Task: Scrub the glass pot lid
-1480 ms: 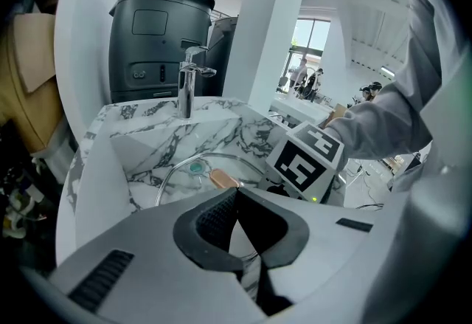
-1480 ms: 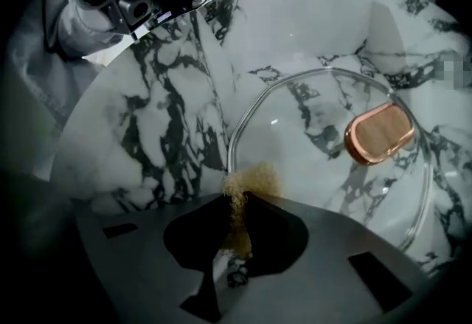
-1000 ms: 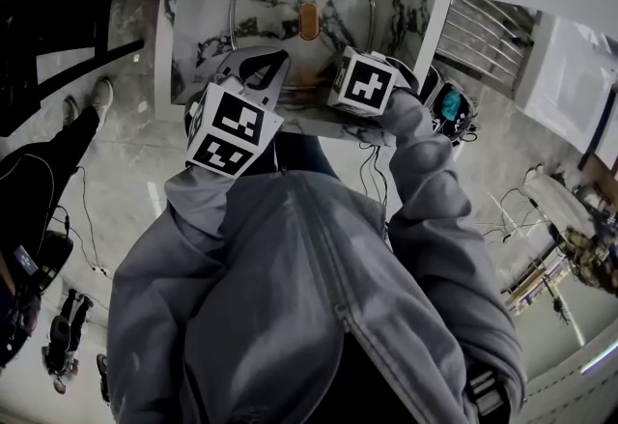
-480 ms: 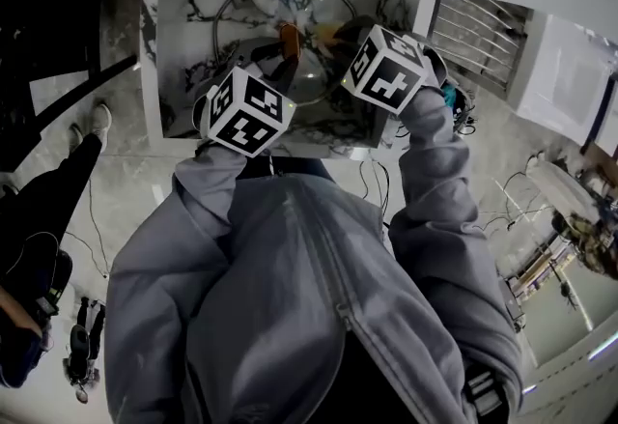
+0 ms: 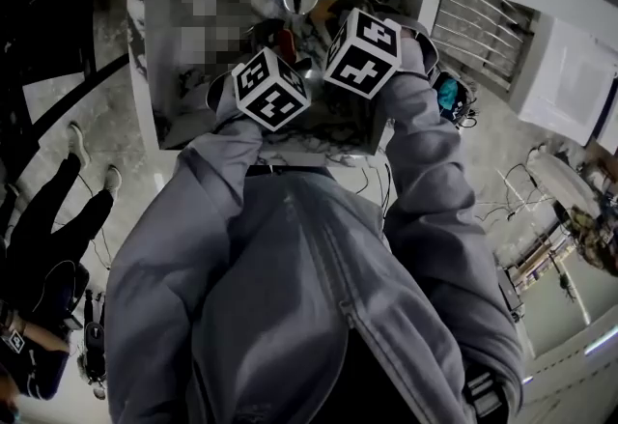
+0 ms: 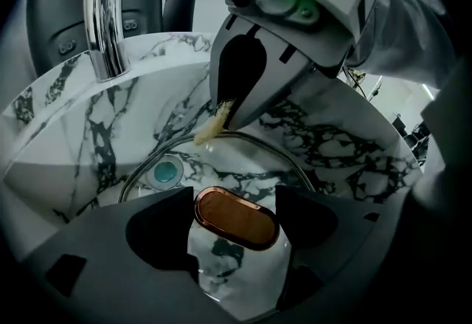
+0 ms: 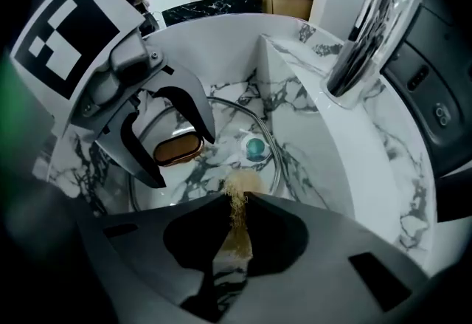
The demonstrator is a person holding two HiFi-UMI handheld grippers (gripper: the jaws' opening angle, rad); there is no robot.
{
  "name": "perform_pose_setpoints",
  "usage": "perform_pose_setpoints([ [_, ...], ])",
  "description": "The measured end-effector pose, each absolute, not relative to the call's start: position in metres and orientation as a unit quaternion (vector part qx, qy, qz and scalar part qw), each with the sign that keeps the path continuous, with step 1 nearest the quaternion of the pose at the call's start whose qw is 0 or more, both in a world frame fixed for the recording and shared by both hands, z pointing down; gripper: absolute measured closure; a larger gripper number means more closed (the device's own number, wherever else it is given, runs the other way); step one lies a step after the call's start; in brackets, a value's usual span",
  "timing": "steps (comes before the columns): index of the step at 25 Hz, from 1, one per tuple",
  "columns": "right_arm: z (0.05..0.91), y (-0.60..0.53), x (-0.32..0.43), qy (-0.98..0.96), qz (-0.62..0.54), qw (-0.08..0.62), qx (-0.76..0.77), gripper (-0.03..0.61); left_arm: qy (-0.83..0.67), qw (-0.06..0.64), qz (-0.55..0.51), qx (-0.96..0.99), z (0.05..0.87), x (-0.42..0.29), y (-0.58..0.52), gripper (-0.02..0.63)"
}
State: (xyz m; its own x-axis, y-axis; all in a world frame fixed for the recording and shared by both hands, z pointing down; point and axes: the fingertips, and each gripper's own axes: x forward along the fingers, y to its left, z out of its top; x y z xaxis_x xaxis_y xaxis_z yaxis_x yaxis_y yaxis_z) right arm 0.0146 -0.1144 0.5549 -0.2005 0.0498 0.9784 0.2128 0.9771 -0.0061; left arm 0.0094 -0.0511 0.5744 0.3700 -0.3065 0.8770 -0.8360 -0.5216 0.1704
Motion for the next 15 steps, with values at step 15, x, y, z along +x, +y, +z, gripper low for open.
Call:
perform_pose_setpoints([
  [15, 0.579, -0.128, -0.018, -0.795, -0.141, 0.589, -0.043, 0.522, -0.378, 0.332, 0.426, 0.752, 0.575, -0.025, -0.04, 0.265],
])
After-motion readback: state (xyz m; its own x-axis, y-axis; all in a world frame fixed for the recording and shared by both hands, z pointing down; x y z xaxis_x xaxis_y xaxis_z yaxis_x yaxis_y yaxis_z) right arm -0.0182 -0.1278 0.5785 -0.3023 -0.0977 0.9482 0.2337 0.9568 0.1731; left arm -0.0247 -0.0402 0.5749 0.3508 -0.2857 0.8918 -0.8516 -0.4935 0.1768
